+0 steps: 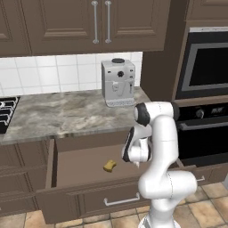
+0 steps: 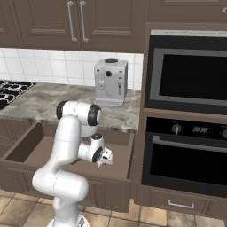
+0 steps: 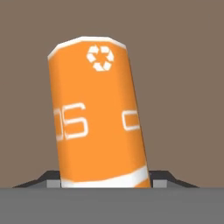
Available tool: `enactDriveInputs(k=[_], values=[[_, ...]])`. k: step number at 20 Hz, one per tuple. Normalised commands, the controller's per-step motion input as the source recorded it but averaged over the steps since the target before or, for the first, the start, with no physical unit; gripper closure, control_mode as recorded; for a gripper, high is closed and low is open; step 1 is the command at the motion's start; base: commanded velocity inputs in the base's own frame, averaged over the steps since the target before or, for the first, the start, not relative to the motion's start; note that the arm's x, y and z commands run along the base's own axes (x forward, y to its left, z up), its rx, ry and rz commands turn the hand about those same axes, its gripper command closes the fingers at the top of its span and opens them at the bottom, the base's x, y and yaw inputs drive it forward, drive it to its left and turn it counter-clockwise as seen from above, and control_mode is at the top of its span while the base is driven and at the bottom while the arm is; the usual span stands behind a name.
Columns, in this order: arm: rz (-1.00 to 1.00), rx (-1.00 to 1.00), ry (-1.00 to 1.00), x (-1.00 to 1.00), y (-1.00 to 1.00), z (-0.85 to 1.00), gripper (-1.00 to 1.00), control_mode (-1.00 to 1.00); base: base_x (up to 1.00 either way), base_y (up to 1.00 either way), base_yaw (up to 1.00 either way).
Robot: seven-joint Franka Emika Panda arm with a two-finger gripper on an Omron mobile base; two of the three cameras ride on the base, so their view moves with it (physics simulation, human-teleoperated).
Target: Restock the sink supplies by placing the sponge and soap dispenser on the counter and next to the sink. Make sure the soap dispenser is upright.
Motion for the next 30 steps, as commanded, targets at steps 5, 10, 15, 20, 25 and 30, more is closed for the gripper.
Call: enactDriveInputs(k=[5, 10, 15, 20, 25, 30], values=[[0.01, 0.0, 0.0, -0.07, 0.0, 0.66, 1.0, -1.0, 0.0, 0.0, 0.0], [0.06, 0.0, 0.0, -0.38, 0.0, 0.97, 1.0, -1.0, 0.0, 0.0, 0.0], [0.06, 0.0, 0.01, -0.85, -0.02, 0.94, 1.0, -1.0, 0.0, 0.0, 0.0], [0.05, 0.0, 0.07, -0.79, -0.01, 0.99, 1.0, -1.0, 0.0, 0.0, 0.0], [0.04, 0.0, 0.15, -0.62, 0.0, 1.0, 1.0, -1.0, 0.0, 0.0, 0.0], [0.07, 0.0, 0.1, -0.68, -0.03, 1.0, 1.0, -1.0, 0.0, 0.0, 0.0]])
